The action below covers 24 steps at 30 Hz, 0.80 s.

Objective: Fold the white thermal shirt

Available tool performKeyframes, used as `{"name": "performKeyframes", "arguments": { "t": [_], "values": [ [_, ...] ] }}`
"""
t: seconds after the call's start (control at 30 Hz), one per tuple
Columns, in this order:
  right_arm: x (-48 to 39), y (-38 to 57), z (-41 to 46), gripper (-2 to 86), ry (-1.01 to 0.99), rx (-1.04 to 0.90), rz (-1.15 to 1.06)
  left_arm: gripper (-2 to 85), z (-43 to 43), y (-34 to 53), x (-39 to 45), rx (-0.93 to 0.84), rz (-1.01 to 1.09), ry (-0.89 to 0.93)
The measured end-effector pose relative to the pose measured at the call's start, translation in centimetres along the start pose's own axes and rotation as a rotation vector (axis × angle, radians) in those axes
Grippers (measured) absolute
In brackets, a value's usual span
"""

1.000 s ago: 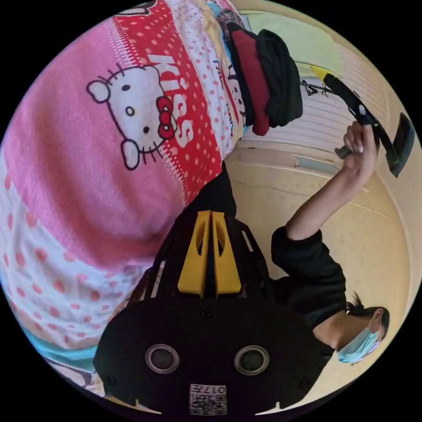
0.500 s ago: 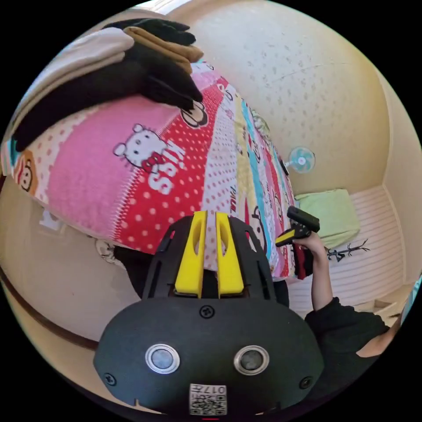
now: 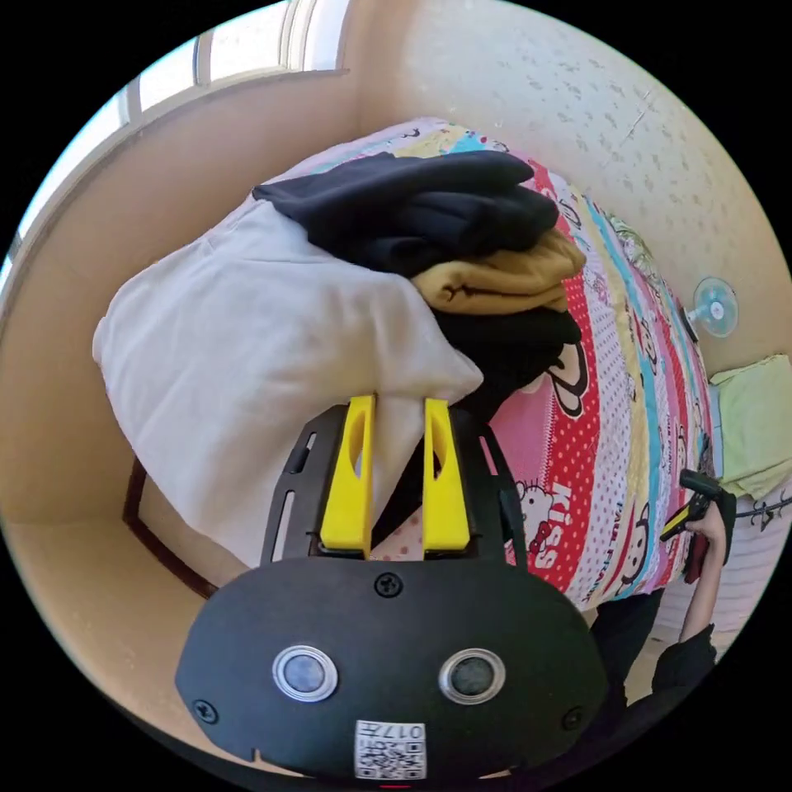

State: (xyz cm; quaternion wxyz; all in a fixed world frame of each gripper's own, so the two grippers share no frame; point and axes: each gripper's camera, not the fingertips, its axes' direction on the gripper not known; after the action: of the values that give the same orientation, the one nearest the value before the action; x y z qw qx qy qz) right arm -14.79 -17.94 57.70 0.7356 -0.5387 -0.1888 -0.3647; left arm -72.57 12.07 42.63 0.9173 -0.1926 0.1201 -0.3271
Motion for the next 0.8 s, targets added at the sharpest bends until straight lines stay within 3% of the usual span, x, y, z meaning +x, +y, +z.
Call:
{"name": "performKeyframes", "arguments": {
  "t": [0.2,0.4,0.53,0.73,0.8],
  "values": [
    [4.8,3.3,2.7,0.5,-0.181,0.155,0.01,2.5,-3.1,2.4,0.5,0.103,-0.018,0.126],
    [10.6,9.6,7.7,0.4,-0.459,0.429,-0.005,-0.3,-10.2,5.7,6.9,0.205,0.171,-0.075],
    [14.8,14.8,13.7,0.5,-0.776,0.677,-0.056,-0.7,-13.2,7.1,10.9,0.228,0.285,-0.081],
    [18.6,22.2,23.5,0.5,-1.304,1.035,-0.409,-0.8,-16.0,8.8,21.0,0.184,0.585,0.215],
    [19.3,25.1,25.7,0.5,-1.336,1.13,-0.439,-0.8,-16.2,10.1,27.4,0.177,0.742,0.365]
  ]
}}
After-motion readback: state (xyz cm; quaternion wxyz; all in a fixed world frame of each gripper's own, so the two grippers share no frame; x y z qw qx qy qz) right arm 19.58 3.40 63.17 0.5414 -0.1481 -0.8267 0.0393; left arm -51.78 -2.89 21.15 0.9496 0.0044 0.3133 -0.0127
